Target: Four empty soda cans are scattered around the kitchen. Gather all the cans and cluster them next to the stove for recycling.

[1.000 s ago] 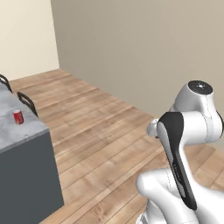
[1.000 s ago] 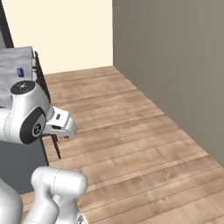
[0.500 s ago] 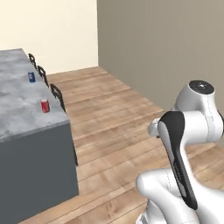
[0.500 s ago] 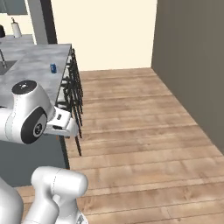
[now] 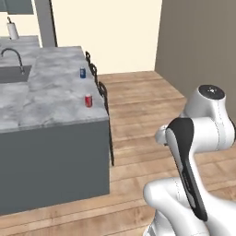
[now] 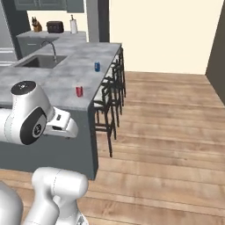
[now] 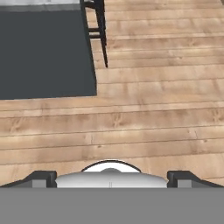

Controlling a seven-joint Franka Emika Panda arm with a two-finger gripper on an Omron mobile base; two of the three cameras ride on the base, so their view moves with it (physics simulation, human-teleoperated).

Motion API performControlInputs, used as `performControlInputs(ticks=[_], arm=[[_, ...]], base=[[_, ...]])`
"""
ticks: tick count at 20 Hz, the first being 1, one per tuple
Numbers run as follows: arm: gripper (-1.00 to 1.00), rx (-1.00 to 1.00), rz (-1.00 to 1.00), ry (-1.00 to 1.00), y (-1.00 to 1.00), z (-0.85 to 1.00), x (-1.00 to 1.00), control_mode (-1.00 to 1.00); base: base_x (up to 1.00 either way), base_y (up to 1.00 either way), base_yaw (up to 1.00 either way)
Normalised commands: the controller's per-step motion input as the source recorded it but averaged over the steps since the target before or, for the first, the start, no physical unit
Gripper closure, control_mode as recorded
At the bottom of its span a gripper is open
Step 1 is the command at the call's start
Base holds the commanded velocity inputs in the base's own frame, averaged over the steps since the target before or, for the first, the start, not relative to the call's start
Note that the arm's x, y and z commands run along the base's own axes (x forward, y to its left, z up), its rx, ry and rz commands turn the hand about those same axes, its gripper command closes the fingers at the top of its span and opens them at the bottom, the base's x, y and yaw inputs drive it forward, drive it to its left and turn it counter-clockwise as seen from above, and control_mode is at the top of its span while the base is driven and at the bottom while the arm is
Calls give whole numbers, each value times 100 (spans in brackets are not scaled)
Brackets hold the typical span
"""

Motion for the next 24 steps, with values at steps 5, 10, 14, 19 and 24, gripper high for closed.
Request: performControlInputs(ticks=[5,10,14,19,24], arm=[[-100,0,0,0,0,0,0,100],[-100,0,0,0,0,0,0,100],[-100,0,0,0,0,0,0,100],[-100,0,0,0,0,0,0,100],[-100,0,0,0,0,0,0,100]], base=[[25,-71,22],[25,-72,22],[24,-73,22],[23,-73,22],[42,-68,19]])
